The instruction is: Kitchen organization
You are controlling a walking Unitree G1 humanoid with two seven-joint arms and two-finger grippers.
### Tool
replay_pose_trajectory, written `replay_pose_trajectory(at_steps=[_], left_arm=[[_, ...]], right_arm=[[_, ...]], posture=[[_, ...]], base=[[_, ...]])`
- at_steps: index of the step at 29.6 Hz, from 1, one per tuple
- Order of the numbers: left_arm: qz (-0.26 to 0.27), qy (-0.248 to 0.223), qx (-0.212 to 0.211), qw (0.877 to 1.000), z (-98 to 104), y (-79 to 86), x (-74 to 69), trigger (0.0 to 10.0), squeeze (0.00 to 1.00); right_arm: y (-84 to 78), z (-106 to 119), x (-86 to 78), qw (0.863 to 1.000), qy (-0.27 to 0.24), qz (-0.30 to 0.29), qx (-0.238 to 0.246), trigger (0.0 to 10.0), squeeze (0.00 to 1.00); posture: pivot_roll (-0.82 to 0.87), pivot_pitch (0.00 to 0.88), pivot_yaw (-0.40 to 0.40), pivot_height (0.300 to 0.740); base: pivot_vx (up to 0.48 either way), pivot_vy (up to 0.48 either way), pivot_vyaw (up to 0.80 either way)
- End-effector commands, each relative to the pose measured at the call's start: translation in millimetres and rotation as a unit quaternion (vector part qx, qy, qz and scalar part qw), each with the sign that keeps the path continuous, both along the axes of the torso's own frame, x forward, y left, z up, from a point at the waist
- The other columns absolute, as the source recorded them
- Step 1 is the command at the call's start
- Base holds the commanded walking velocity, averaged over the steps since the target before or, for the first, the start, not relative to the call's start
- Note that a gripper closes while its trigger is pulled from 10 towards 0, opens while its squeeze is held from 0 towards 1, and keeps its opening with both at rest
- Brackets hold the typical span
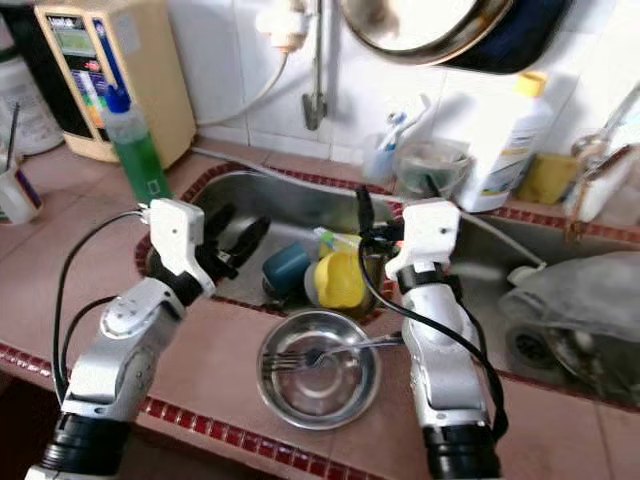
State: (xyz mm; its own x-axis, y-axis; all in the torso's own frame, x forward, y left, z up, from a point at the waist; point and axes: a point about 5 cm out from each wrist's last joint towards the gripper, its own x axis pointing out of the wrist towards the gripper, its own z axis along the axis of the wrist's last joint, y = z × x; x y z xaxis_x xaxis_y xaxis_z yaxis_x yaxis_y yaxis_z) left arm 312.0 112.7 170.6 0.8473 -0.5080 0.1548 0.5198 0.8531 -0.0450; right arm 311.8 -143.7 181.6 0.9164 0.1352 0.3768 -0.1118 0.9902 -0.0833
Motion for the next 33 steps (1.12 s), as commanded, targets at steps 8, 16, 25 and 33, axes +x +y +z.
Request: replay_pose_trajectory(at_steps=[8,16,25,33], left_arm=[[0.014,0.016,-0.003,1.0,-3.4,7.8,-0.4,10.0,0.0],[0.012,0.019,-0.003,1.0,-3.9,7.6,-1.0,10.0,0.0],[0.01,0.021,0.001,1.0,-3.6,7.0,-1.1,10.0,0.0],[0.009,0.021,0.003,1.0,-3.5,6.5,-1.2,10.0,0.0]], right_arm=[[4.0,4.8,-1.8,1.0,-0.008,0.005,-0.002,10.0,0.0],[2.8,3.1,-2.6,1.0,-0.005,-0.002,0.0,10.0,0.0],[1.8,2.5,-2.7,1.0,-0.003,-0.006,0.002,10.0,0.0],[2.2,1.0,-3.2,1.0,0.0,-0.008,0.003,10.0,0.0]], posture=[[-0.06,0.0,-0.008,0.74],[-0.06,0.0,-0.006,0.74],[-0.07,0.003,-0.002,0.74],[-0.07,0.006,0.0,0.74]], base=[[0.0,0.0,0.0],[-0.131,0.0,0.0],[-0.266,0.0,0.0],[-0.263,0.0,0.0]])
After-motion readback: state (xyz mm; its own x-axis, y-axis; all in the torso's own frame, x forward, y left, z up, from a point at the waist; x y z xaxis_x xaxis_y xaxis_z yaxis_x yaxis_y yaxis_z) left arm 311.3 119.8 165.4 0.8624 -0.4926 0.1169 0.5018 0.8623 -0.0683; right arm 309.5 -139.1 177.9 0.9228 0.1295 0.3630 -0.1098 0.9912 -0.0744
